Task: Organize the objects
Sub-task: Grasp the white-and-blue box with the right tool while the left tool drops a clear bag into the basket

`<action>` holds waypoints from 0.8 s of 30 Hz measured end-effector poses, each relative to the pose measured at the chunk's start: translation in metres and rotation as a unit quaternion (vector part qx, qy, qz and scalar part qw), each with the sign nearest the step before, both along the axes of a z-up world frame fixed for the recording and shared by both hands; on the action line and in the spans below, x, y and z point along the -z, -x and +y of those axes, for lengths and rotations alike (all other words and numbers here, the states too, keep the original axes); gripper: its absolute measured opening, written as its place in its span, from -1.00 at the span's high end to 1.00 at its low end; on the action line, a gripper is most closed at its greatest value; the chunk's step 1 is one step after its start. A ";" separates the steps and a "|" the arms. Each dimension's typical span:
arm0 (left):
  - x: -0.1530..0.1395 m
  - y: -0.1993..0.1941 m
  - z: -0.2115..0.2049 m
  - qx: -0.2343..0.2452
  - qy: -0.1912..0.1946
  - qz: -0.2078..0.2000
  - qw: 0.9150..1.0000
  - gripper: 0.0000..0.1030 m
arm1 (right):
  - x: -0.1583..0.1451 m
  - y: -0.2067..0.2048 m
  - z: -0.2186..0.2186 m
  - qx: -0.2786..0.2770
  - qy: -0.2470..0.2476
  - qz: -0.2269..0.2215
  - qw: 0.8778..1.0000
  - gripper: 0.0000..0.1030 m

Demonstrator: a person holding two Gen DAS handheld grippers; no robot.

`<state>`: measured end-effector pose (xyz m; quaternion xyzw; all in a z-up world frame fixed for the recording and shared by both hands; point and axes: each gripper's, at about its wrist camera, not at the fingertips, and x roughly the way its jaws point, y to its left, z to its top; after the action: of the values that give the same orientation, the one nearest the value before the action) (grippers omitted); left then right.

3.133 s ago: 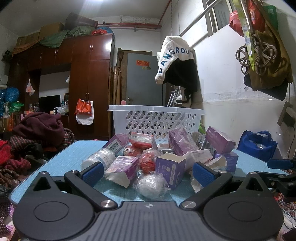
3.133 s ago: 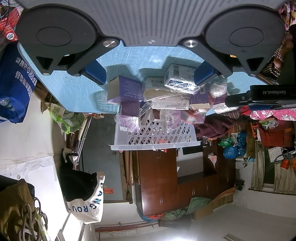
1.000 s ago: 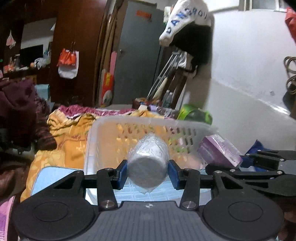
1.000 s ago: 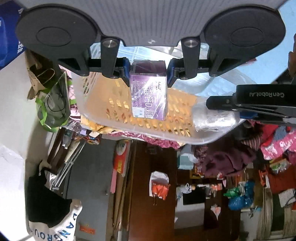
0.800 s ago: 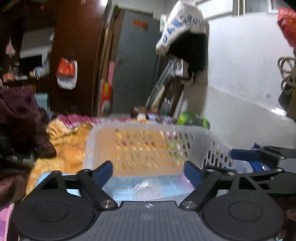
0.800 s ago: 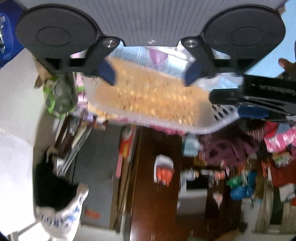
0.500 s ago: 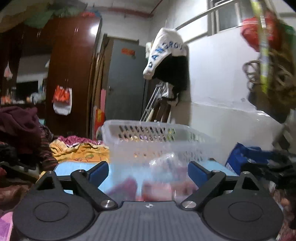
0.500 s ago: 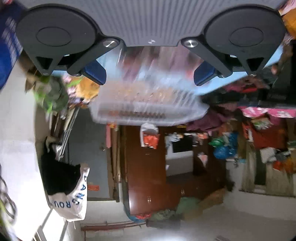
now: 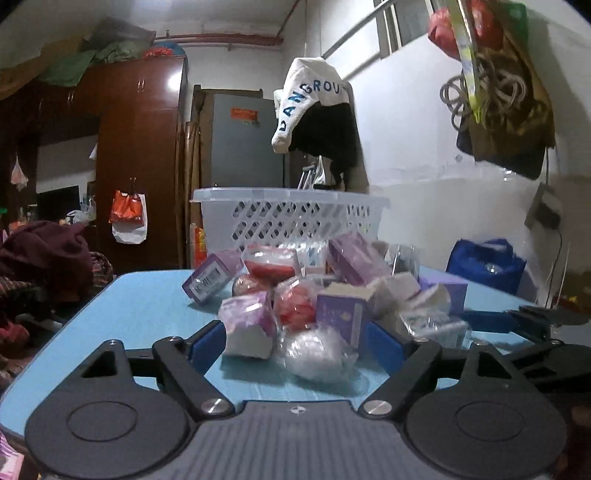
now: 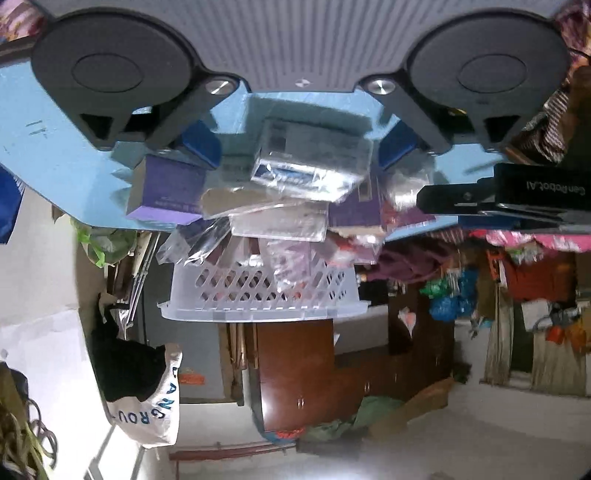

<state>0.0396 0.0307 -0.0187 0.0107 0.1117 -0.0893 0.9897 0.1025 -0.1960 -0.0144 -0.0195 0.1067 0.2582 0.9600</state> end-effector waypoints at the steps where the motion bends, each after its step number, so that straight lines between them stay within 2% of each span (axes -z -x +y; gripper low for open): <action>1: 0.002 0.001 -0.001 0.001 0.001 0.003 1.000 -0.69 | 0.002 0.004 0.000 -0.003 0.005 -0.001 1.000 -0.38; 8: 0.013 0.006 -0.015 -0.002 -0.017 -0.001 1.000 -0.69 | 0.000 0.024 -0.020 0.004 0.002 -0.012 1.000 -0.38; 15: 0.019 -0.014 -0.021 -0.023 -0.021 0.028 0.999 -0.69 | -0.010 0.024 -0.042 0.010 -0.029 -0.017 0.999 -0.39; 16: 0.020 -0.015 -0.020 -0.020 -0.016 0.032 0.999 -0.64 | -0.011 0.024 -0.043 0.011 -0.031 -0.017 0.999 -0.39; 19: 0.022 -0.012 -0.016 -0.021 -0.014 0.029 0.999 -0.07 | -0.011 0.024 -0.046 0.015 -0.034 -0.020 0.999 -0.39; 24: 0.023 0.002 -0.013 -0.006 -0.009 0.023 1.000 -0.04 | -0.013 0.023 -0.053 0.024 -0.037 -0.026 0.999 -0.39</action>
<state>0.0375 0.0181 -0.0413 0.0169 0.1357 -0.0829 0.9871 0.0791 -0.2487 -0.0013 0.0120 0.0725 0.2388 0.9683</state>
